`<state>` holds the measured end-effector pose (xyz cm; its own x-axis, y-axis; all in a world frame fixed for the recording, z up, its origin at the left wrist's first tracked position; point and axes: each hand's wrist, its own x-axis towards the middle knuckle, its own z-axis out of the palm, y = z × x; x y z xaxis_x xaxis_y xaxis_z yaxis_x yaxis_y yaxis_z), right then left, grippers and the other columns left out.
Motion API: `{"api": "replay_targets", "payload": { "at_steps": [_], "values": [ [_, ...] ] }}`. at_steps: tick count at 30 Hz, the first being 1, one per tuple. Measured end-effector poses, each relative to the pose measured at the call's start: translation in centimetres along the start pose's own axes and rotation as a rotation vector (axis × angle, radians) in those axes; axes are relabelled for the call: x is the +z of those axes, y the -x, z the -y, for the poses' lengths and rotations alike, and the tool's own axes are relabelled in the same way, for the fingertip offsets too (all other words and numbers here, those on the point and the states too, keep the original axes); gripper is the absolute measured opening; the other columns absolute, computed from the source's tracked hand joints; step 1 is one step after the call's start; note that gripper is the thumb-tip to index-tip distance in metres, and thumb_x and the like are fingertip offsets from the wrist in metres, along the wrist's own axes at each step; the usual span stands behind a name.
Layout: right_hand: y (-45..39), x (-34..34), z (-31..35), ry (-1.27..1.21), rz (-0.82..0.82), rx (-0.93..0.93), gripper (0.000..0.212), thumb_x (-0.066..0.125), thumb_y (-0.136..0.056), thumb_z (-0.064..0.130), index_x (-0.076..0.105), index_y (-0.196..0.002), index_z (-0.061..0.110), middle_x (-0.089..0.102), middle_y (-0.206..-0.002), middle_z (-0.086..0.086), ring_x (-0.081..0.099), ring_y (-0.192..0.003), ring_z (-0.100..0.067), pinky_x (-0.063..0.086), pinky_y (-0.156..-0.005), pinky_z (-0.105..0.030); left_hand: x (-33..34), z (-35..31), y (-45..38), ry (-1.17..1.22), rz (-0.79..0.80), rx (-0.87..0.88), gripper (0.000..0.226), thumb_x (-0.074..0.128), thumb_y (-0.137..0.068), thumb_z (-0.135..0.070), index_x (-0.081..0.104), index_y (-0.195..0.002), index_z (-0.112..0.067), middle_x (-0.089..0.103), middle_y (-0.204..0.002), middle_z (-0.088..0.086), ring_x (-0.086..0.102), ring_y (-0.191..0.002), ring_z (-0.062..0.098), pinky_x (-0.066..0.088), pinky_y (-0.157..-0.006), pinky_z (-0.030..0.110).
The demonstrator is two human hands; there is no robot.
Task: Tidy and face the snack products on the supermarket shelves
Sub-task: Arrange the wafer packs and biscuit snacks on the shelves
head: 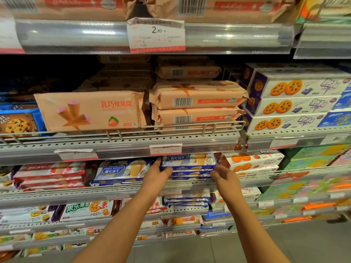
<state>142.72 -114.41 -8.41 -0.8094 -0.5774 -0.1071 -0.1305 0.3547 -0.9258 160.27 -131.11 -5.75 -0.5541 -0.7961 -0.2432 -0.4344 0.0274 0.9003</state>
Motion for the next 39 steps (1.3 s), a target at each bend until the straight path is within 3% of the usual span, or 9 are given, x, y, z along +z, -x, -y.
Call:
{"api": "replay_targets", "payload": {
  "at_steps": [4, 9, 11, 14, 17, 20, 24, 29, 39],
  "values": [
    [0.2, 0.1, -0.1, 0.055, -0.033, -0.017, 0.034, 0.065, -0.096, 0.025, 0.066, -0.128, 0.014, 0.071, -0.124, -0.005, 0.062, -0.104, -0.014, 0.047, -0.092, -0.033, -0.2, 0.1, 0.1, 0.012, 0.005, 0.007, 0.07, 0.058, -0.098, -0.035, 0.027, -0.159, -0.023, 0.037, -0.16, 0.0, 0.04, -0.142, 0.025, 0.034, -0.101, 0.031],
    [1.1, 0.3, 0.7, 0.16, -0.031, -0.085, 0.035, 0.064, -0.097, 0.02, 0.063, -0.131, 0.014, 0.071, -0.123, -0.005, 0.066, -0.114, -0.022, 0.048, -0.089, -0.031, -0.8, 0.3, 1.7, 0.1, 0.002, 0.03, 0.064, 0.058, -0.1, -0.025, 0.029, -0.157, -0.019, 0.042, -0.156, 0.0, 0.044, -0.138, 0.016, 0.035, -0.103, 0.027],
    [2.3, 0.7, 1.2, 0.316, -0.117, -0.193, 0.037, 0.063, -0.096, 0.019, 0.061, -0.132, 0.013, 0.07, -0.122, -0.005, 0.066, -0.111, -0.023, 0.051, -0.086, -0.033, -1.8, 0.6, 2.9, 0.121, -0.036, 0.1, 0.057, 0.057, -0.1, -0.019, 0.037, -0.154, -0.019, 0.048, -0.152, -0.002, 0.047, -0.136, 0.013, 0.037, -0.104, 0.026],
    [5.2, 2.1, 1.9, 0.395, -0.323, -0.419, 0.037, 0.063, -0.094, 0.013, 0.062, -0.131, 0.011, 0.069, -0.122, -0.008, 0.065, -0.108, -0.027, 0.055, -0.088, -0.04, -4.4, 2.0, 5.6, 0.025, -0.151, 0.256, 0.042, 0.058, -0.1, -0.021, 0.052, -0.137, -0.038, 0.059, -0.135, -0.017, 0.056, -0.123, 0.0, 0.05, -0.103, 0.031],
    [8.1, 5.0, 4.0, 0.426, -0.282, -0.803, 0.037, 0.054, -0.094, 0.018, 0.063, -0.129, 0.01, 0.067, -0.126, -0.008, 0.062, -0.114, -0.025, 0.05, -0.098, -0.038, -8.3, 3.7, 8.3, -0.17, -0.332, 0.403, 0.039, 0.054, -0.097, -0.027, 0.056, -0.133, -0.043, 0.058, -0.127, -0.033, 0.054, -0.118, -0.008, 0.052, -0.094, 0.03],
    [10.2, 8.6, 7.7, 0.488, -0.186, -1.016, 0.043, 0.052, -0.092, 0.018, 0.061, -0.133, 0.009, 0.06, -0.139, -0.007, 0.056, -0.126, -0.025, 0.039, -0.113, -0.035, -12.5, 4.5, 10.0, -0.386, -0.442, 0.602, 0.04, 0.047, -0.094, -0.03, 0.057, -0.133, -0.031, 0.057, -0.13, -0.02, 0.051, -0.122, 0.0, 0.045, -0.098, 0.029],
    [12.0, 13.2, 13.3, 0.555, -0.126, -1.188, 0.054, 0.06, -0.09, 0.014, 0.054, -0.144, 0.01, 0.045, -0.155, -0.012, 0.038, -0.146, -0.031, 0.033, -0.117, -0.054, -18.1, 5.4, 10.7, -0.491, -0.545, 0.717, 0.043, 0.047, -0.094, -0.026, 0.058, -0.133, -0.015, 0.059, -0.136, -0.001, 0.052, -0.127, 0.018, 0.042, -0.107, 0.041],
    [12.3, 17.7, 18.2, 0.807, -0.14, -1.067, 0.075, 0.066, -0.088, 0.024, 0.033, -0.155, 0.02, 0.025, -0.166, -0.011, 0.02, -0.154, -0.035, 0.026, -0.119, -0.061, -25.8, 7.6, 11.7, -0.583, -0.642, 0.734, 0.048, 0.049, -0.091, -0.025, 0.058, -0.135, -0.009, 0.055, -0.14, 0.007, 0.048, -0.132, 0.026, 0.033, -0.115, 0.042],
    [13.8, 21.8, 19.4, 0.886, -0.317, -0.893, 0.072, 0.07, -0.083, 0.014, 0.044, -0.15, 0.01, 0.029, -0.162, -0.017, 0.027, -0.147, -0.041, 0.032, -0.116, -0.057, -43.8, 12.4, 12.2, -0.737, -0.719, 0.655, 0.061, 0.052, -0.09, -0.028, 0.043, -0.147, -0.009, 0.035, -0.157, 0.014, 0.031, -0.145, 0.038, 0.027, -0.118, 0.054]
  ]
}}
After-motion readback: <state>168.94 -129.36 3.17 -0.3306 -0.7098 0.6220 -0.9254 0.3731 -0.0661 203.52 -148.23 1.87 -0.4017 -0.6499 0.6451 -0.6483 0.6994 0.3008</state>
